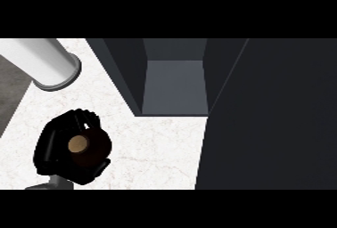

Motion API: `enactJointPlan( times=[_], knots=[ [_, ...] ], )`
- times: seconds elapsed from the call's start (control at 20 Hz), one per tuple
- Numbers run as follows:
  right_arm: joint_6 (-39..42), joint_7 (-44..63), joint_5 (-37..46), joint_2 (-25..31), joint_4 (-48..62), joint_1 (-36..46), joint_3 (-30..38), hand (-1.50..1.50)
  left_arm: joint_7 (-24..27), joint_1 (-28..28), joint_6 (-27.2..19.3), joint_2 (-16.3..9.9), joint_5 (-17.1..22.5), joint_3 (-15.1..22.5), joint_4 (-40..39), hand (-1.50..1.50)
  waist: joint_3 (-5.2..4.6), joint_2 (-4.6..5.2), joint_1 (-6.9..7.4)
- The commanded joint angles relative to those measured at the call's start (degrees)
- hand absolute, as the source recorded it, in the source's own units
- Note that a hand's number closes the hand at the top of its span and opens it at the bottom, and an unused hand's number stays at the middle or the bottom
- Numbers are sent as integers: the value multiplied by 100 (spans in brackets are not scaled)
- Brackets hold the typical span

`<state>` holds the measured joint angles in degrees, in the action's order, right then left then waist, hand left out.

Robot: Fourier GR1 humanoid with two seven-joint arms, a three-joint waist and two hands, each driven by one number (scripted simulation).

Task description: Pick up the wine, place it into the cabinet and close the cabinet

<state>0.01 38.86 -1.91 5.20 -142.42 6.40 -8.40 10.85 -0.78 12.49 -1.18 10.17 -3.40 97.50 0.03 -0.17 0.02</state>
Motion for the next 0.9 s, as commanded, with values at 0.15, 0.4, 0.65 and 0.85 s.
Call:
enactJointPlan(
  times=[0.15,0.4,0.65,0.85],
  knots=[
    [75,-27,-191,-21,-399,-237,53,-150,-1117,-296,-806,115,17,1016,791,150,-1,6,-24],
    [93,-154,-232,-89,-398,-342,65,-150,-1146,-515,-1711,117,108,1890,949,150,-1,5,-35],
    [139,-250,-124,-119,-137,-199,0,-150,-1430,-1638,-2669,118,-11,2215,482,150,-3,16,-43],
    [253,-408,-279,-130,-259,-594,66,-150,-2040,-1969,-3480,118,-39,2697,793,150,0,8,-41]
  ],
)
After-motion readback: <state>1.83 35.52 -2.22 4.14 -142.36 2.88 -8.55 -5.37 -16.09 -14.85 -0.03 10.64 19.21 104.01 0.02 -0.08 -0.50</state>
